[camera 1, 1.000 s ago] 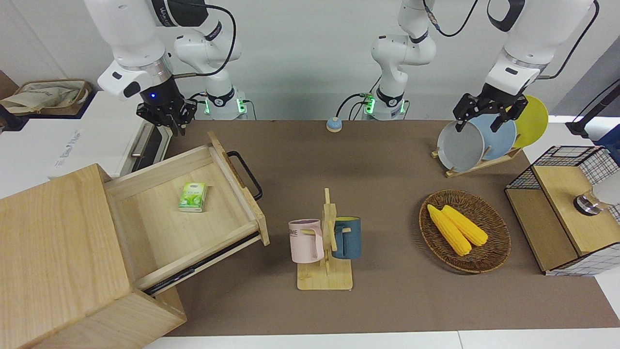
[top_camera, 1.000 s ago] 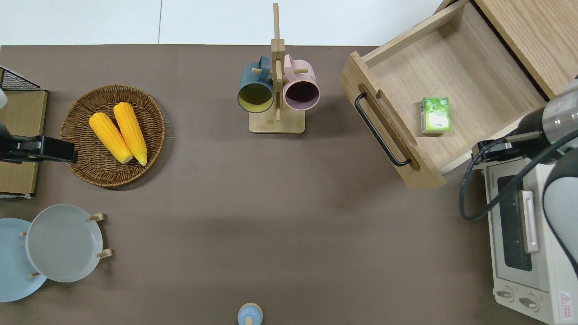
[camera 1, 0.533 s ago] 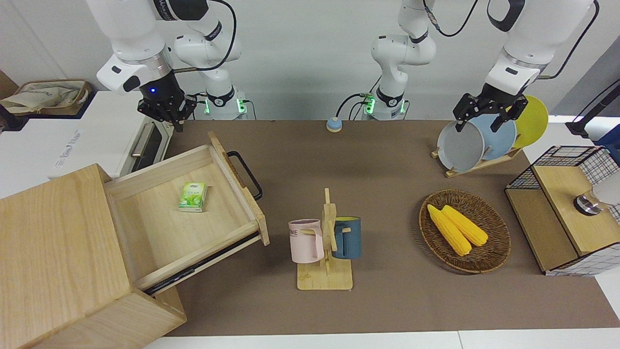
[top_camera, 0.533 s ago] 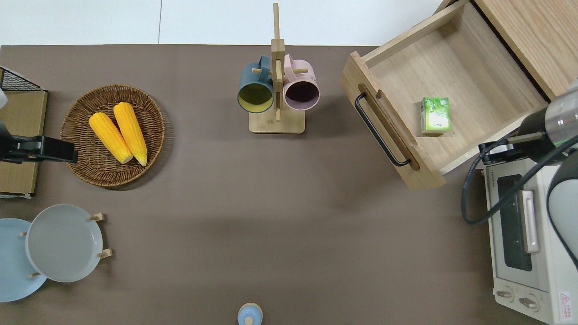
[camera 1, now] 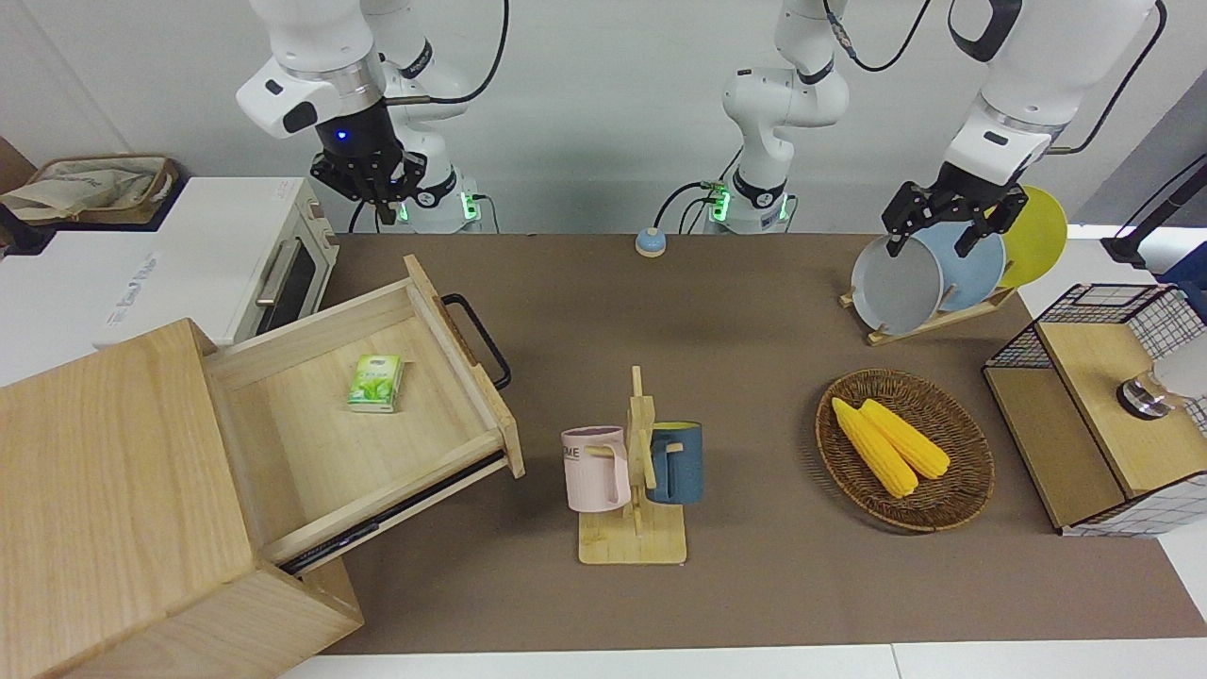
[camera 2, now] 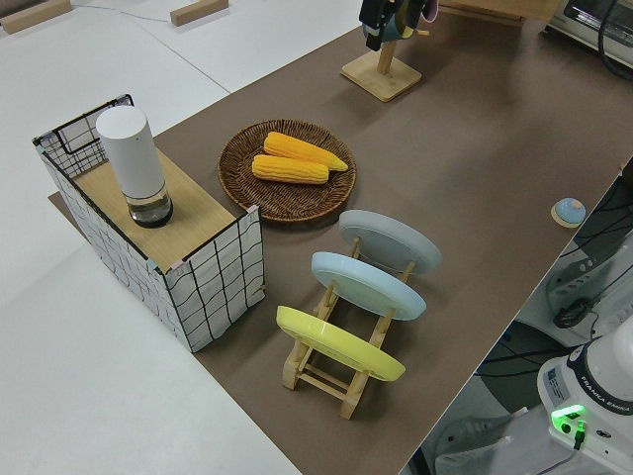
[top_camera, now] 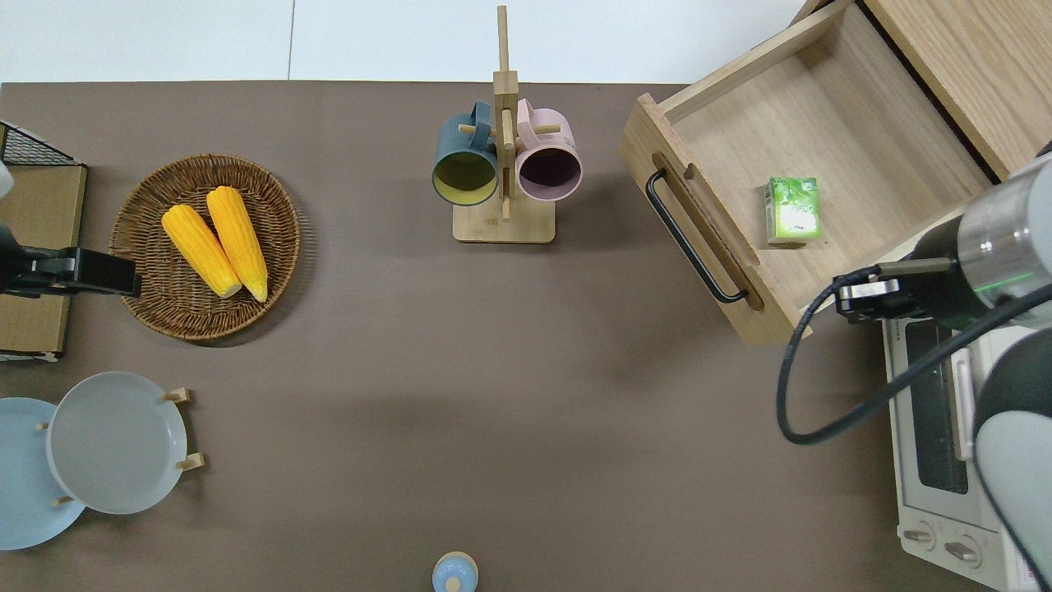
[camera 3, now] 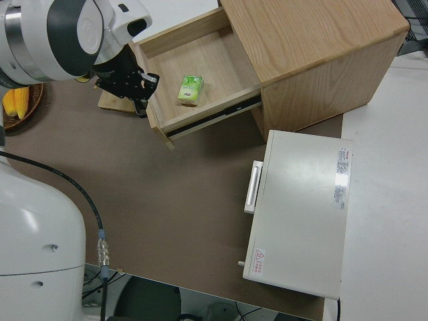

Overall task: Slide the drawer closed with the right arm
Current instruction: 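Swing the right arm up and over toward the open drawer's front, then push the open wooden drawer away from the robot with the right arm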

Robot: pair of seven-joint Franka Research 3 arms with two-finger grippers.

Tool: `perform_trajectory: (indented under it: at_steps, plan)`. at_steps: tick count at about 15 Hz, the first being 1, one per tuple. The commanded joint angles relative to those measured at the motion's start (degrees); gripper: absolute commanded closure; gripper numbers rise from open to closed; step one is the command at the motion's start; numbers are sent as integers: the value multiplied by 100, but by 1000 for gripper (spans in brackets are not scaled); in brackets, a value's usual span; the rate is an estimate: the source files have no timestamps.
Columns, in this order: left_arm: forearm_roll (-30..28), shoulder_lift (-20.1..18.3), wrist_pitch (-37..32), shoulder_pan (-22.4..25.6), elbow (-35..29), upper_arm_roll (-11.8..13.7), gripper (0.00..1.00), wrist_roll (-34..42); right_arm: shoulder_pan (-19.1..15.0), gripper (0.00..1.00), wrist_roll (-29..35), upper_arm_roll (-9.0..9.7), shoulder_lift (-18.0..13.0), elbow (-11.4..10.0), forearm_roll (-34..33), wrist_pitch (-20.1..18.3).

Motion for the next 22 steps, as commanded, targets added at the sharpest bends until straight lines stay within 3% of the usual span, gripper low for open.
perform_trajectory:
  at_steps: [1,4,9,12,17,22]
  plan:
    - [63,76,3,-99,117,96,5,44,423,1000,1409,16,40,189,356,-34]
    - [71,76,3,-99,117,96,2,44,879,1000,2464,17,153,180,463,351]
    - [63,76,3,-99,117,96,2,44,1627,1000,4530,8,970,172,393,1168]
    - [63,76,3,-99,117,96,5,44,1900,1000,5507,8,1383,154,226,1424]
    - [63,76,3,-99,117,96,2,44,1822,1000,6650,-62,1727,119,208,1661]
    - [63,76,3,-99,117,96,2,44,1471,1000,6565,-80,1832,66,235,1829]
